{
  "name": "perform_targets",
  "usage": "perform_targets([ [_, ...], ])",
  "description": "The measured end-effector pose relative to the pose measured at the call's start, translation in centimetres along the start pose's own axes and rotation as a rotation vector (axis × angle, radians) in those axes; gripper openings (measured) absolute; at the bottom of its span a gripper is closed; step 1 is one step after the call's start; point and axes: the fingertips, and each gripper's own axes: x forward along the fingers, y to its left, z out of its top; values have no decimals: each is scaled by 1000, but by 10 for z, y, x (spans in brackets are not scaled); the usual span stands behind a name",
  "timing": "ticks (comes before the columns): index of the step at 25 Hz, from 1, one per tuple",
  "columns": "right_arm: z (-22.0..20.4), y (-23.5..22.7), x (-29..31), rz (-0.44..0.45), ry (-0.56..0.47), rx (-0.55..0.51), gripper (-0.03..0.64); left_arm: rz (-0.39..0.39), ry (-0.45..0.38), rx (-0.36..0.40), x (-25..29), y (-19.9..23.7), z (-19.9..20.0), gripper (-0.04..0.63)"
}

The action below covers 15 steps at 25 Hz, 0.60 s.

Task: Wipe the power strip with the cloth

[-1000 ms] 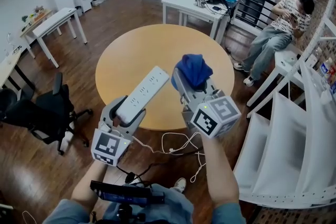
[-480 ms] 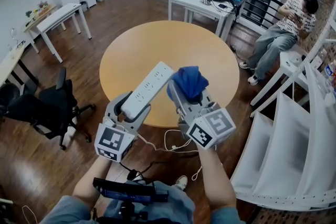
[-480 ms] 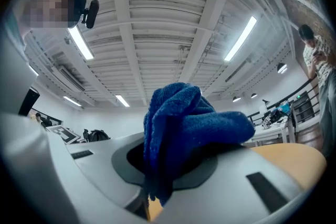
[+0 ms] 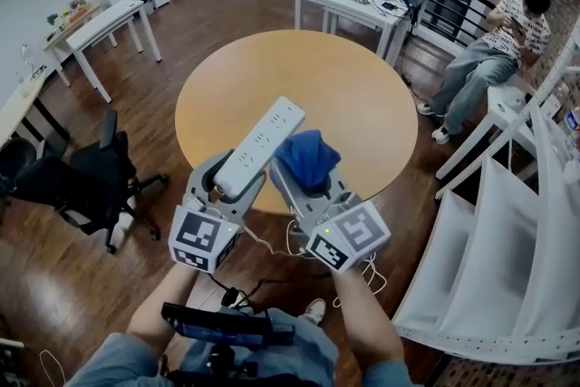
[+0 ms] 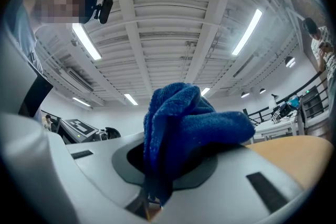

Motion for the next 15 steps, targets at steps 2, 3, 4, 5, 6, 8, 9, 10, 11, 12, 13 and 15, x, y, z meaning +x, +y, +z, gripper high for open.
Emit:
perform_targets([
  [2, -4, 3, -1, 5, 2, 7, 62, 3, 6, -12, 0, -1, -1, 284],
  [3, -5, 4, -1, 6, 4, 10, 61, 2, 7, -12, 0, -1, -2, 284],
  [4, -7, 5, -1, 6, 6, 12, 62, 1, 5, -7, 0, -1, -2, 284],
  [5, -7, 5, -1, 5, 8, 13, 62, 1, 5, -4, 1, 0, -3, 284],
  [6, -8, 5, -1, 5, 9, 14, 61, 1, 8, -8, 1, -1, -3, 284],
  [8, -8, 4, -1, 3, 11, 16, 62, 2, 14, -24, 2, -2, -4, 284],
  [9, -9, 3, -1, 1, 13, 18, 62, 2, 15, -30, 2, -2, -4, 284],
  [10, -9, 3, -1, -1, 15, 20, 62, 2, 16, -35, 3, -2, -5, 284],
  [11, -10, 2, -1, -4, 17, 21, 63, 1, 17, -37, 4, -2, -7, 284],
  [12, -12, 1, -2, -9, 20, 22, 62, -1, 18, -37, 5, -2, -9, 284],
  [13, -13, -1, -2, -14, 24, 24, 62, -4, 18, -33, 7, -2, -13, 284],
  [15, -17, -5, -4, -27, 32, 28, 62, -8, 23, -31, 10, -1, -22, 284],
])
